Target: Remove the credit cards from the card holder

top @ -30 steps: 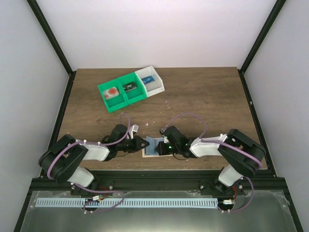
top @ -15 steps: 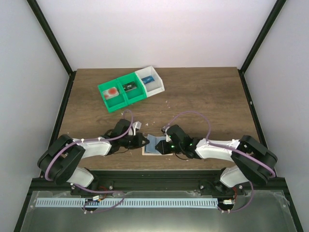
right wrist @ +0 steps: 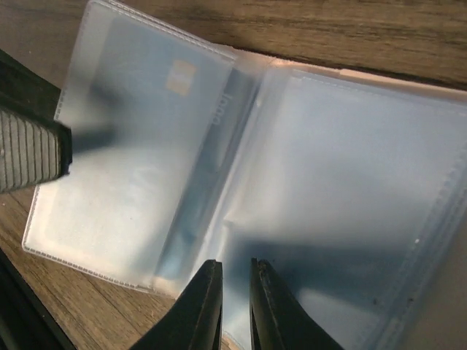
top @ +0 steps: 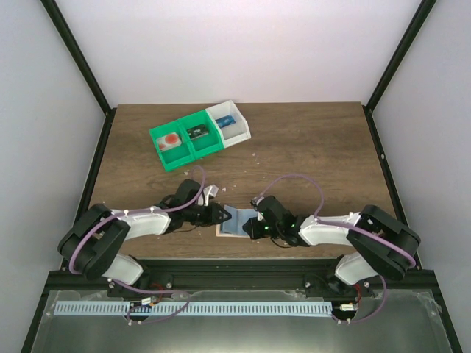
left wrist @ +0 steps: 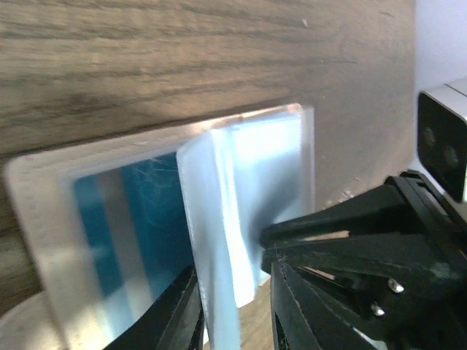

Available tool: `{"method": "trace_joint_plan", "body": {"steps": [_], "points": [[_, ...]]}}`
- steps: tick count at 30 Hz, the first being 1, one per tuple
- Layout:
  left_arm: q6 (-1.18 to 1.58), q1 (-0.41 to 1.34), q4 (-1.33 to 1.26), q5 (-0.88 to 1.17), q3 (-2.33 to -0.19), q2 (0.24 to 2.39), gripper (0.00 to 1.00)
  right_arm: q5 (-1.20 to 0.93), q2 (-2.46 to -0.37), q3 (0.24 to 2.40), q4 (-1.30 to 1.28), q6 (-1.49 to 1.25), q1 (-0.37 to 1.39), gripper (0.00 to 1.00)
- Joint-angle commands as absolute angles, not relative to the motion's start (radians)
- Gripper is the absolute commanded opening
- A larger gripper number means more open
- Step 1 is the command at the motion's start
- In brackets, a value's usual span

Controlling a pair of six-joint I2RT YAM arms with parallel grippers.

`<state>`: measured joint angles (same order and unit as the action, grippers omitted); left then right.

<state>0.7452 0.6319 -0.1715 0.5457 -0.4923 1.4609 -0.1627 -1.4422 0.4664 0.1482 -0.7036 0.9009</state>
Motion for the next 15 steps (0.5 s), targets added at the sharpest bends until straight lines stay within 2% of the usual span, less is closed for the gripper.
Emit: {"method": "trace_joint_plan", "body": {"steps": [1,15], "points": [[0.836,0.645,-0.354,0.688,-0.457,1.491,0.30,-0.150,-1.461,0.438,0.212,-0.713,0.906,0.14],[0.945,0.680,-0.483,0.692,-0.462,1.486,0.34,-0.096,-1.282,0.359,0.246,-0.732,0.906,0.17]]}}
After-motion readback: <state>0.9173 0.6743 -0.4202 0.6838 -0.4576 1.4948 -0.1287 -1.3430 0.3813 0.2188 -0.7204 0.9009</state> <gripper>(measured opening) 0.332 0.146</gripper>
